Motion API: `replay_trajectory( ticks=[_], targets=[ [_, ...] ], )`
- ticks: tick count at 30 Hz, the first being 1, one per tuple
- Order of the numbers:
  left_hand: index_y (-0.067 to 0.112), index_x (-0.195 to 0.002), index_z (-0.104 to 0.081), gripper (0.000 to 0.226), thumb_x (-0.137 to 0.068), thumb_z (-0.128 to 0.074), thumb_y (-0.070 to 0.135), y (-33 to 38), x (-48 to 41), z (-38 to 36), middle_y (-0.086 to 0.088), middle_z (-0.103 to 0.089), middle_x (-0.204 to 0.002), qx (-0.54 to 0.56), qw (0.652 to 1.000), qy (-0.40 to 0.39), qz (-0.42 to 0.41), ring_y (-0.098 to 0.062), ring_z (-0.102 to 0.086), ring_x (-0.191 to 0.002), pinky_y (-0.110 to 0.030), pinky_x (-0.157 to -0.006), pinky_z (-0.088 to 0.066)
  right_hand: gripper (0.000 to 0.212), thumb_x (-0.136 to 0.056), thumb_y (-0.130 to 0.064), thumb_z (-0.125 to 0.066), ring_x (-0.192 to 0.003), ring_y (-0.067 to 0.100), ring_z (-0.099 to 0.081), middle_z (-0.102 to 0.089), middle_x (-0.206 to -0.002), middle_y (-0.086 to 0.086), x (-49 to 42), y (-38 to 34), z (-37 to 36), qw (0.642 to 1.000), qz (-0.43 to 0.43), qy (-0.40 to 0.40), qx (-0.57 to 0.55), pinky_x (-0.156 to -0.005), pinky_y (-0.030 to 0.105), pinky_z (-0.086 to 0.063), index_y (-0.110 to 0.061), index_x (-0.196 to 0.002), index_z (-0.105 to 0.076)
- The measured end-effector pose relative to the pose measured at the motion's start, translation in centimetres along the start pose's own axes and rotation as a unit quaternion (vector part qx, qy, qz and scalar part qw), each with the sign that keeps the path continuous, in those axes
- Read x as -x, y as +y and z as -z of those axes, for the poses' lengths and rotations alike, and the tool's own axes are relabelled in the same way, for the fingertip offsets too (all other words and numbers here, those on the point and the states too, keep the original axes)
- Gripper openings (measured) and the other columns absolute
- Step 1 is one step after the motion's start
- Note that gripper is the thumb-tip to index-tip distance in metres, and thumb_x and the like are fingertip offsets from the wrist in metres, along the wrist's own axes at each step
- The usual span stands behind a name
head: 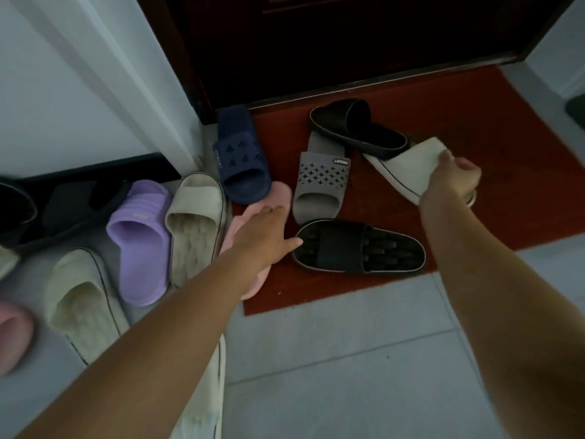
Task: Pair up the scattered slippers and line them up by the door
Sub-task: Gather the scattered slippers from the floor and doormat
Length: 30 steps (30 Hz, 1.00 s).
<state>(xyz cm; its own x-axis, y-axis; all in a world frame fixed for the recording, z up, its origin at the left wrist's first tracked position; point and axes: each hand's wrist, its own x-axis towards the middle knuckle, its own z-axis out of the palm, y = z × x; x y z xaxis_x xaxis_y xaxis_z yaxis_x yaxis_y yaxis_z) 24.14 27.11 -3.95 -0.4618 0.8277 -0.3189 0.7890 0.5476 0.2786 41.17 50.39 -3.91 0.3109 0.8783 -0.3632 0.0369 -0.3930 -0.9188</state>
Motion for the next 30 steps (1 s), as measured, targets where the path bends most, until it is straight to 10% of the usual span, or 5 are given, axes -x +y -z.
replay_trajectory(
  ticks=[6,11,15,23,30],
  targets=[
    [0.013,-0.121,-0.052,0.054,-0.081,-0.064,0.047,-3.1,4.3,-0.6,-0.009,-0.052,-0.125,0.024,0.999,-0.015,-0.035,-0.027,-0.052,-0.11,-0.037,-0.088,-0.044,0.021,-0.085,-0.041,-0.056,-0.066,-0.007,-0.045,-0.046,-0.075,-0.018,4.6,-2.6,3.9,0.967,0.24,0.034,0.083,-0.056,-0.003,-0.034,-0.024,-0.089,-0.044],
    [0.019,-0.124,-0.056,0.048,-0.082,-0.065,0.04,-7.2,9.0,-1.4,-0.007,-0.054,-0.127,0.012,0.994,-0.104,-0.034,-0.027,-0.053,-0.113,-0.04,-0.096,-0.046,0.03,-0.084,-0.052,-0.053,-0.06,0.001,-0.045,-0.043,-0.065,-0.017,9.7,-3.6,7.6,0.93,0.318,0.029,0.18,-0.057,0.005,-0.034,-0.025,-0.074,-0.046],
    [0.012,-0.126,-0.052,0.057,-0.078,-0.072,0.036,-10.7,13.4,-1.7,-0.011,-0.054,-0.124,0.055,0.984,-0.169,0.02,-0.028,-0.061,-0.103,-0.033,-0.085,-0.052,0.029,-0.076,-0.047,-0.066,-0.074,0.008,-0.053,-0.057,-0.084,-0.008,14.9,-2.0,8.3,0.922,0.283,-0.128,0.23,-0.062,0.021,-0.042,-0.021,-0.082,-0.055],
    [0.014,-0.129,-0.049,0.061,-0.078,-0.07,0.039,-14.9,18.2,-3.7,-0.008,-0.058,-0.126,0.023,0.974,-0.224,0.031,-0.025,-0.062,-0.103,-0.03,-0.084,-0.047,0.033,-0.074,-0.033,-0.074,-0.088,0.01,-0.06,-0.061,-0.098,-0.007,26.7,9.8,5.6,0.639,0.225,-0.515,0.525,-0.07,0.026,-0.051,-0.027,-0.101,-0.055],
    [0.016,-0.132,-0.047,0.062,-0.08,-0.065,0.044,-15.2,18.6,-5.1,-0.011,-0.05,-0.131,0.012,0.983,-0.182,0.018,-0.032,-0.044,-0.12,-0.035,-0.099,-0.039,0.07,-0.079,-0.047,-0.068,-0.123,0.022,-0.048,-0.048,-0.139,0.003,27.0,14.5,6.0,0.485,0.255,-0.533,0.645,-0.098,0.03,-0.04,-0.02,-0.137,-0.042]
  ],
)
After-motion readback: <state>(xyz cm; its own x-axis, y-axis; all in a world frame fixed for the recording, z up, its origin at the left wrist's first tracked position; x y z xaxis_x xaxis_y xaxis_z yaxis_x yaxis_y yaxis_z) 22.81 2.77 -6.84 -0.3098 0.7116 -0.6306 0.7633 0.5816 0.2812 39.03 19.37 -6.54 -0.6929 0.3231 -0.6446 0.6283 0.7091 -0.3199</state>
